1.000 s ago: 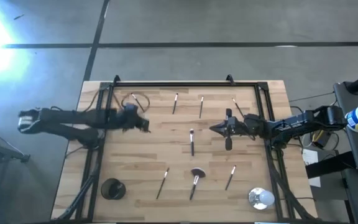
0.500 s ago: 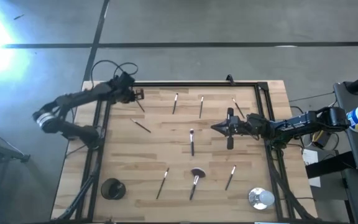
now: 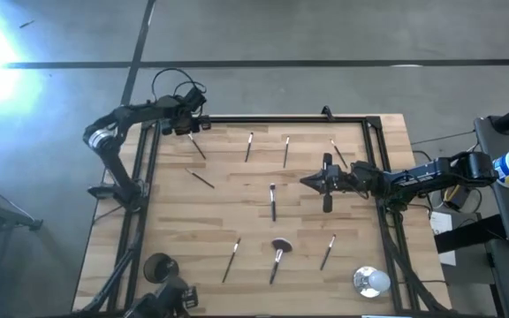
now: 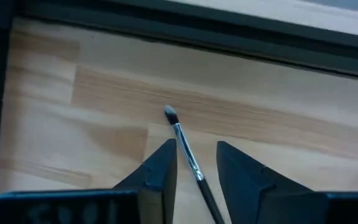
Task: Pick & Place Makeup Brushes
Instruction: Put the black eyeshadow brush into the makeup holder
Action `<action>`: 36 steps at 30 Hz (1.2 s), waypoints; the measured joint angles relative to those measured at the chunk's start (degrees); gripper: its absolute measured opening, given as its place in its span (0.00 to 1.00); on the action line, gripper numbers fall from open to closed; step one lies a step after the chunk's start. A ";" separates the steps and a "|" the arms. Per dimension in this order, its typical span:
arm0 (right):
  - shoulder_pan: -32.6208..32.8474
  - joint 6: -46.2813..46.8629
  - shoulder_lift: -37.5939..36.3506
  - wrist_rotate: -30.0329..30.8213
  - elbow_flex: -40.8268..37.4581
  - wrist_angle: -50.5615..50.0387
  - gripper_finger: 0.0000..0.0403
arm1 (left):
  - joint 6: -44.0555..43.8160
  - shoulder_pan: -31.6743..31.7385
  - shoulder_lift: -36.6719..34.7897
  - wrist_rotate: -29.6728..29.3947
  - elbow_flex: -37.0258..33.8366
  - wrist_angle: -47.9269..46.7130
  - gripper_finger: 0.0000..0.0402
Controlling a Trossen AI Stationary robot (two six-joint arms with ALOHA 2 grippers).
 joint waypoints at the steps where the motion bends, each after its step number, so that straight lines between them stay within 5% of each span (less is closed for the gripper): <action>1: 0.00 -0.07 0.01 -0.02 0.00 0.00 0.02 | -0.25 0.21 0.70 0.00 0.15 -0.05 0.26; 13: 0.00 -0.59 0.01 -1.02 -0.07 0.01 0.02 | -2.59 1.56 4.75 -1.18 -1.17 2.04 0.25; 23: 0.00 -0.65 0.01 -1.07 -0.07 0.04 0.02 | 1.54 0.62 4.55 -1.94 -1.35 2.96 0.05; 36: 0.00 -0.65 0.01 -1.19 -0.07 0.04 0.02 | 5.38 -5.53 -7.13 -5.07 -5.02 6.55 0.00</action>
